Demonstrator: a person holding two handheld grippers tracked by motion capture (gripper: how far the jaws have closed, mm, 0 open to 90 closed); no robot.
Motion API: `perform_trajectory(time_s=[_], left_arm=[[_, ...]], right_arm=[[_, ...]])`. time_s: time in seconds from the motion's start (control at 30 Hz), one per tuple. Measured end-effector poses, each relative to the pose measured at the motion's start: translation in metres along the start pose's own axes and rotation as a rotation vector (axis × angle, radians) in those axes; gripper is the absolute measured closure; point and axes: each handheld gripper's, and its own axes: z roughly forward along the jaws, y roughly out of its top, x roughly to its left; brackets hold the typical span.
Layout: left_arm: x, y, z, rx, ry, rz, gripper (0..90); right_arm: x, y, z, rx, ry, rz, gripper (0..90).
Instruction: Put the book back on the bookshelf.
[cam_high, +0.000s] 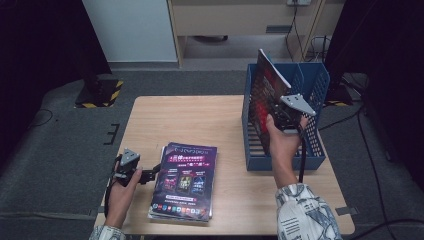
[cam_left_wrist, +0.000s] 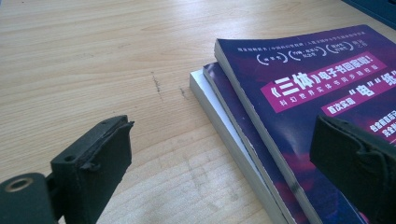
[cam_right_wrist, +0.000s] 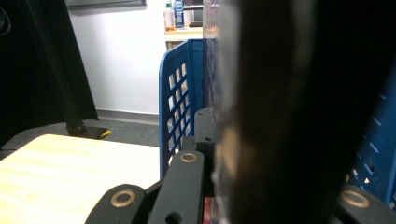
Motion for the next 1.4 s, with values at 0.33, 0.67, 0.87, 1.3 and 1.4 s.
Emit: perform_trajectory(time_s=[0.33,0.67,0.87,1.3,1.4], left_arm=[[-0.001,0.0,0.0,0.0,-0.004,0.002,5.0],[-0.001,0.0,0.0,0.0,-0.005,0.002,5.0],[-0.002,0.0,0.0,-0.007,-0.006,0.005,5.0],[-0.002,0.0,0.0,-0.005,-0.008,0.008,5.0],[-0.002,0.0,0.0,-0.006,-0.008,0.006,5.1]], right_arm=[[0.004,-0.014,0.007,-0.017,-0.021,-0.022,87.1],[0.006,-0.032,0.012,-0.016,-0.048,-0.036,87.1],[0.008,-0.04,0.015,-0.01,-0.066,-0.052,87.1],[0.018,-0.054,0.022,0.009,-0.068,-0.068,87.1],[0.021,-0.057,0.022,0.006,-0.065,-0.069,87.0]])
